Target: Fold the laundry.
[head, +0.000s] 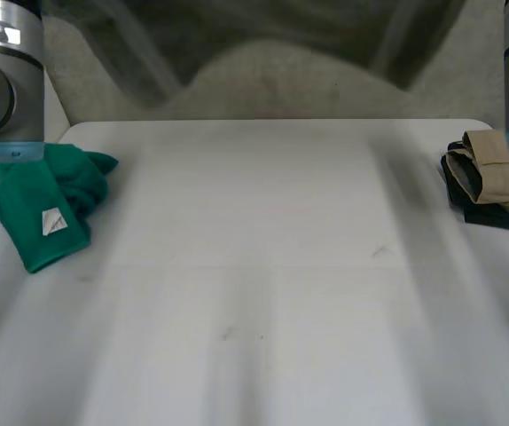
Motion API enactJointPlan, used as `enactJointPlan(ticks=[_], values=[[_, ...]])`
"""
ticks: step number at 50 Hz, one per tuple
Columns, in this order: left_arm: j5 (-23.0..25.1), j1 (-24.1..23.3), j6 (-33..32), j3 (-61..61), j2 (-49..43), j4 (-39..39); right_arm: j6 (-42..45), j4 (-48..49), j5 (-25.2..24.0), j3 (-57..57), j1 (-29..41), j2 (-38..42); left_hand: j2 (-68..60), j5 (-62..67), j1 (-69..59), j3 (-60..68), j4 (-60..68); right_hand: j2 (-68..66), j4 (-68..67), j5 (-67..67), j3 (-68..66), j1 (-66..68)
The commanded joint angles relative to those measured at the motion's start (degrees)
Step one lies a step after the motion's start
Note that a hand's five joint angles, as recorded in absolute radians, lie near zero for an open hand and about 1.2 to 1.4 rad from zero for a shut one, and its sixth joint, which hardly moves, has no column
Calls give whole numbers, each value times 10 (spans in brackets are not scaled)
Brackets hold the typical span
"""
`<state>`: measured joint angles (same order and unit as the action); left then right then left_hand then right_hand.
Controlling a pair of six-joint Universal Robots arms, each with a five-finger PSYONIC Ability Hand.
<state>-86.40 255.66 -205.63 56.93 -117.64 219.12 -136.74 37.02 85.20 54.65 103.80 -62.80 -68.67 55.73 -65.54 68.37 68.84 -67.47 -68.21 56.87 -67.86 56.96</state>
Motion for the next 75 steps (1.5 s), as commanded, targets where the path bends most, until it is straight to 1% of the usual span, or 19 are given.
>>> enactJointPlan(ticks=[1,17,24,30,35,36,40,43,47,55,59,64,69,70,71,72,73,74,75], values=[[7,12,8,113,7,-19,1,-48,-6,79,2,7,-113,143,-145,116,112,-125,-118,131,-121,230],[14,2,-12,324,-63,-23,-6,-157,-20,290,-4,49,-113,143,-145,116,112,-125,-118,131,-121,230],[12,1,-93,441,-44,-44,1,-292,-24,345,-9,25,-113,143,-145,116,112,-125,-118,131,-121,230],[5,5,-217,540,80,-181,33,-473,-35,378,-51,-77,-113,143,-145,116,112,-125,-118,131,-121,230],[7,1,-228,591,170,-355,151,-628,-56,439,-97,-169,-113,143,-145,116,112,-125,-118,131,-121,230],[8,0,-228,597,188,-414,175,-649,-57,452,-102,-180,-113,143,-145,116,112,-125,-118,131,-121,230],[10,0,-230,596,205,-532,239,-694,-60,478,-120,-206,-113,143,-145,116,112,-125,-118,131,-121,230],[11,6,-230,580,205,-542,238,-671,-61,476,-120,-207,-113,143,-145,116,112,-125,-118,131,-121,230],[11,5,-224,530,195,-481,207,-600,-57,454,-113,-183,-113,143,-145,116,112,-125,-118,131,-121,230],[7,-6,-185,428,83,-242,142,-446,-33,336,-52,-38,-113,143,-145,116,112,-125,-118,131,-121,230],[4,-29,-189,367,10,-179,142,-367,-9,277,-22,18,-113,143,-145,116,112,-125,-118,131,-121,230],[-5,-45,-191,277,-85,-141,148,-279,1,216,-13,90,-113,143,-145,116,112,-125,-118,131,-121,230],[-42,-51,-192,192,-166,-135,154,-212,5,153,-12,163,-107,136,-138,110,105,-125,-118,131,-121,230],[-47,-52,-192,182,-174,-135,155,-199,6,141,-11,184,-53,83,-85,56,52,-46,-39,52,-42,151],[-49,-54,-191,171,-187,-135,158,-191,8,135,-11,193,250,-221,219,-247,-252,205,212,-199,209,-99],[-49,-55,-191,169,-190,-134,160,-186,10,130,-10,200,478,-449,447,-475,-480,430,438,-424,434,-325],[-49,-56,-191,167,-191,-133,162,-181,13,127,-9,207,587,-557,555,-584,-588,575,582,-569,579,-470],[-49,-57,-189,166,-191,-132,162,-175,21,123,-6,213,552,-522,521,-549,-553,575,582,-569,579,-470],[-49,-62,-185,166,-189,-129,159,-175,24,123,-5,213,587,-557,555,-584,-588,575,582,-569,579,-470]])
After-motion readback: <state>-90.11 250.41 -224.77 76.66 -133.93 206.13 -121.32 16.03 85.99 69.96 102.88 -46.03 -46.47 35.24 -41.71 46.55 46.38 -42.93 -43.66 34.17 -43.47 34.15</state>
